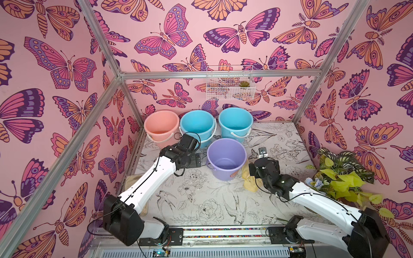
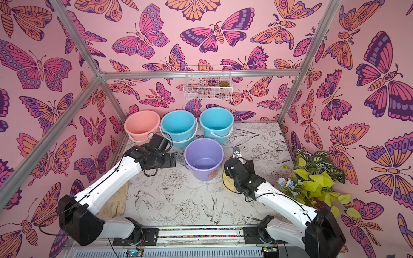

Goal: Wipe the inside of the bucket with a cloth
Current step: Place the cleaning item at the center of the board, then reset both arms

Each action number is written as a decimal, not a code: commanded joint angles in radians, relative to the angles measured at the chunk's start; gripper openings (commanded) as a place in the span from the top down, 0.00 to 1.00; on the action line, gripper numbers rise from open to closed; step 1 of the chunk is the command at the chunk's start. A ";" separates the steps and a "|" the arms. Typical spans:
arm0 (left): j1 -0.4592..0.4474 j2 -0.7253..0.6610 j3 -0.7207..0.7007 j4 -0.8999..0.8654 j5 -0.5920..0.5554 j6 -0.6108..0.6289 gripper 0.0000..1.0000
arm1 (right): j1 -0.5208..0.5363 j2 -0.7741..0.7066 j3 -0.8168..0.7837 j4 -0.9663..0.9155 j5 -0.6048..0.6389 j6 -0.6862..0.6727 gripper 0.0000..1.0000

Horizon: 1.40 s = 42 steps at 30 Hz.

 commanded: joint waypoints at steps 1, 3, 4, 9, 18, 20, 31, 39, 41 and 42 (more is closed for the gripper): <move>0.020 -0.060 -0.117 0.113 -0.177 -0.010 0.00 | -0.084 -0.024 0.029 -0.016 -0.039 -0.030 0.01; 0.039 -0.081 -0.185 0.154 -0.228 -0.018 0.00 | -0.152 -0.032 0.026 -0.010 -0.058 -0.060 0.01; 0.048 -0.131 -0.226 0.189 -0.256 -0.013 0.00 | -0.192 -0.031 0.023 -0.003 -0.061 -0.076 0.01; 0.078 -0.211 -0.404 0.367 -0.481 0.010 0.00 | -0.342 -0.019 -0.055 0.156 -0.034 -0.188 0.01; 0.148 -0.220 -0.739 1.063 -0.622 0.406 0.00 | -0.492 0.060 -0.259 0.581 -0.101 -0.231 0.01; 0.198 -0.190 -0.798 1.207 -0.622 0.406 0.00 | -0.506 0.091 -0.320 0.734 -0.150 -0.223 0.01; 0.421 -0.045 -0.887 1.600 -0.622 0.406 0.00 | -0.526 0.368 -0.344 1.147 -0.344 -0.300 0.00; 0.468 0.138 -0.867 1.772 -0.622 0.406 0.00 | -0.588 0.437 -0.347 1.202 -0.487 -0.273 0.00; 0.470 0.173 -0.830 1.766 -0.622 0.406 0.00 | -0.595 0.407 -0.322 1.103 -0.499 -0.271 0.00; 0.476 0.175 -0.835 1.765 -0.622 0.406 0.00 | -0.600 0.393 -0.308 1.052 -0.509 -0.268 0.01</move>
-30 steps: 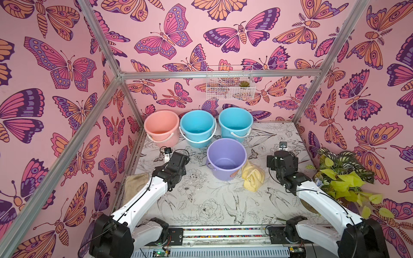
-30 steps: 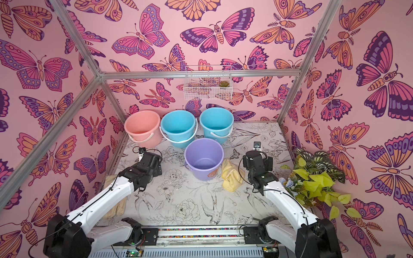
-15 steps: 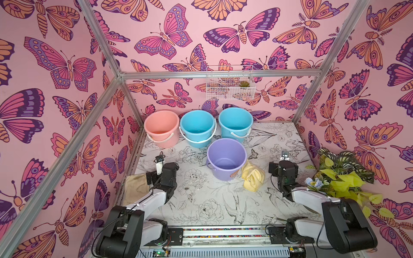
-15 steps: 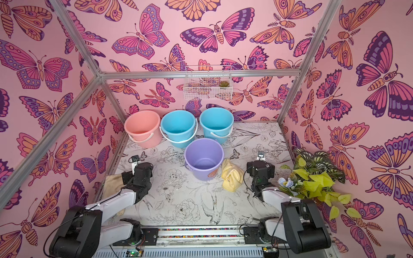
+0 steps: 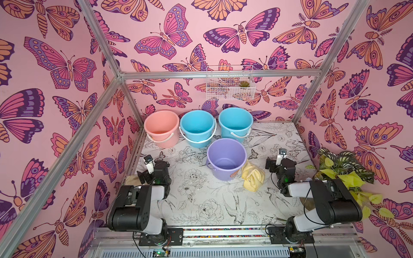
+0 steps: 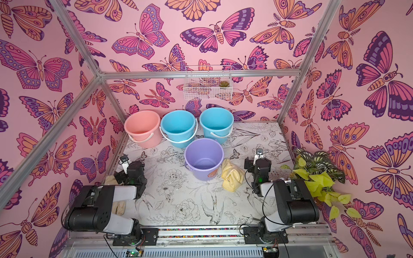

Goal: Wipe the inside of the bucket with a cloth
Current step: Reset both arms

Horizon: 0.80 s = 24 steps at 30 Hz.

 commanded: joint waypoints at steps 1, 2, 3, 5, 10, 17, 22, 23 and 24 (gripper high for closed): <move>0.013 0.022 0.021 0.071 -0.013 0.012 0.00 | -0.018 -0.015 0.047 -0.034 -0.070 0.014 0.02; 0.013 0.026 0.018 0.086 -0.013 0.012 0.00 | -0.021 -0.006 0.048 -0.021 -0.071 0.019 0.04; 0.013 0.027 0.018 0.084 -0.013 0.012 0.00 | -0.024 -0.008 0.051 -0.031 -0.070 0.022 0.01; 0.013 0.022 0.021 0.073 -0.013 0.012 0.00 | -0.024 -0.012 0.059 -0.054 -0.051 0.030 0.01; 0.013 0.020 0.013 0.084 -0.013 0.012 0.00 | -0.024 -0.015 0.059 -0.056 -0.052 0.032 0.01; 0.011 0.022 0.013 0.088 -0.013 0.012 0.00 | -0.024 -0.013 0.059 -0.056 -0.051 0.030 0.01; 0.011 0.022 0.013 0.087 0.734 0.135 0.00 | -0.024 -0.013 0.058 -0.056 -0.052 0.030 0.01; 0.011 0.022 0.015 0.086 0.733 0.135 0.00 | -0.024 -0.014 0.058 -0.055 -0.052 0.030 0.01; 0.011 0.022 0.013 0.087 0.735 0.135 0.00 | -0.024 -0.013 0.058 -0.055 -0.052 0.030 0.01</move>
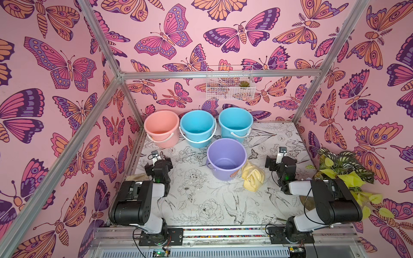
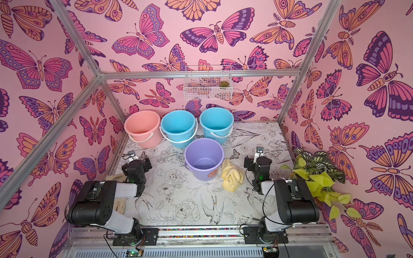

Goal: Wipe the inside of the bucket with a cloth
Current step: Reset both arms

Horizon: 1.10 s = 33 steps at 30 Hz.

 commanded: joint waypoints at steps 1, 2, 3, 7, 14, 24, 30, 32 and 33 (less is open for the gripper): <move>0.001 0.003 0.005 0.016 0.289 0.070 0.00 | -0.007 -0.012 0.020 -0.017 -0.011 0.009 0.01; 0.001 0.002 0.005 0.015 0.289 0.070 0.00 | -0.007 -0.012 0.020 -0.017 -0.010 0.009 0.01; 0.001 0.002 0.004 0.016 0.288 0.069 0.00 | -0.007 -0.012 0.020 -0.016 -0.012 0.009 0.01; 0.001 0.003 0.005 0.015 0.289 0.071 0.00 | -0.008 -0.011 0.020 -0.016 -0.010 0.009 0.01; 0.001 0.003 0.005 0.016 0.289 0.069 0.00 | -0.007 -0.010 0.024 -0.023 -0.014 0.010 0.01; 0.001 0.002 0.005 0.017 0.290 0.069 0.00 | -0.007 -0.022 -0.056 0.115 -0.023 0.002 0.01; 0.001 0.004 0.005 0.015 0.294 0.075 0.00 | -0.013 -0.010 0.026 -0.024 -0.011 0.017 0.01; 0.010 0.007 0.015 -0.001 0.333 0.073 0.00 | -0.013 -0.012 0.024 -0.023 -0.012 0.016 0.01; 0.014 0.004 0.017 -0.010 0.341 0.070 0.00 | -0.013 -0.011 0.024 -0.021 -0.012 0.016 0.01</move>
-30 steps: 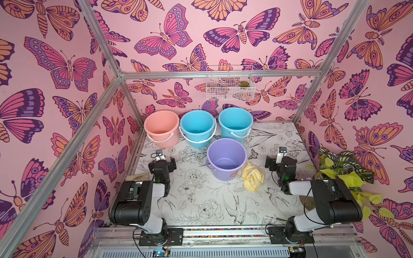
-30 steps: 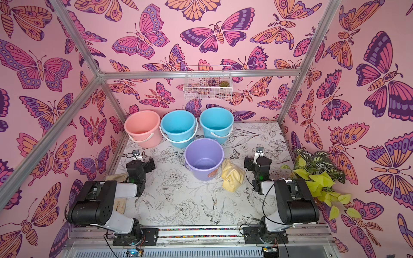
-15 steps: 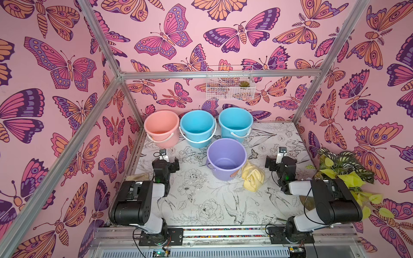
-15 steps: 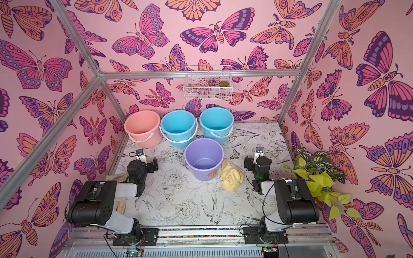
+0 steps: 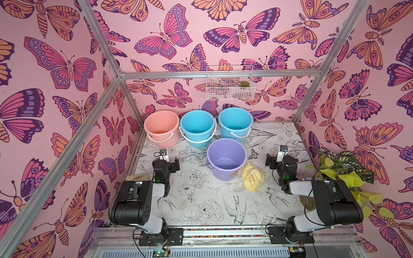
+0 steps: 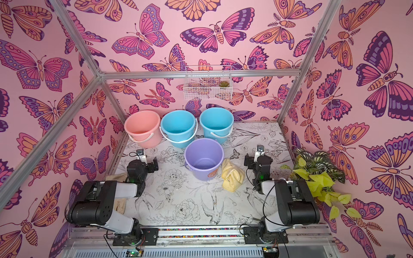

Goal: Wipe the inside of the bucket with a cloth
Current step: Reset both arms

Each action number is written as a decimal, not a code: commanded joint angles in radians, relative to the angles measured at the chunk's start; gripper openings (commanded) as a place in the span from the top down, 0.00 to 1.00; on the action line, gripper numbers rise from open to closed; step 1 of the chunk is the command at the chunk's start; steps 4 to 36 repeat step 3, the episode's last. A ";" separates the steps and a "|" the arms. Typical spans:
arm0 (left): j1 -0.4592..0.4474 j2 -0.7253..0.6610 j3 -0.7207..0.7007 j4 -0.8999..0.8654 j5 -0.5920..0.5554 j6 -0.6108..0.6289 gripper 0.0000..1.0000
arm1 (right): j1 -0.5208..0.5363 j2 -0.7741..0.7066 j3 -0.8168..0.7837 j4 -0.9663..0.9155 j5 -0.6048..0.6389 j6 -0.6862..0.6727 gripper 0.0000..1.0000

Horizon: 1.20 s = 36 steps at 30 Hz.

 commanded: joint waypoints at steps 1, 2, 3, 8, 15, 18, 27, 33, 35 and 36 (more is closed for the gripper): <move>0.012 0.005 0.016 -0.008 0.044 0.008 0.00 | -0.007 0.002 0.013 -0.041 0.007 0.012 0.01; 0.013 0.003 0.011 0.004 0.043 0.008 0.00 | -0.007 0.002 0.013 -0.038 0.007 0.012 0.01; 0.011 0.001 0.006 0.010 0.027 0.006 0.00 | -0.007 0.002 0.013 -0.037 0.007 0.012 0.01; 0.011 0.001 0.006 0.010 0.027 0.006 0.00 | -0.007 0.002 0.013 -0.037 0.007 0.012 0.01; 0.011 0.001 0.006 0.010 0.027 0.006 0.00 | -0.007 0.002 0.013 -0.037 0.007 0.012 0.01; 0.011 0.001 0.006 0.010 0.027 0.006 0.00 | -0.007 0.002 0.013 -0.037 0.007 0.012 0.01; 0.011 0.001 0.006 0.010 0.027 0.006 0.00 | -0.007 0.002 0.013 -0.037 0.007 0.012 0.01; 0.011 0.001 0.006 0.010 0.027 0.006 0.00 | -0.007 0.002 0.013 -0.037 0.007 0.012 0.01; 0.011 0.001 0.006 0.010 0.027 0.006 0.00 | -0.007 0.002 0.013 -0.037 0.007 0.012 0.01; 0.011 0.001 0.006 0.010 0.027 0.006 0.00 | -0.007 0.002 0.013 -0.037 0.007 0.012 0.01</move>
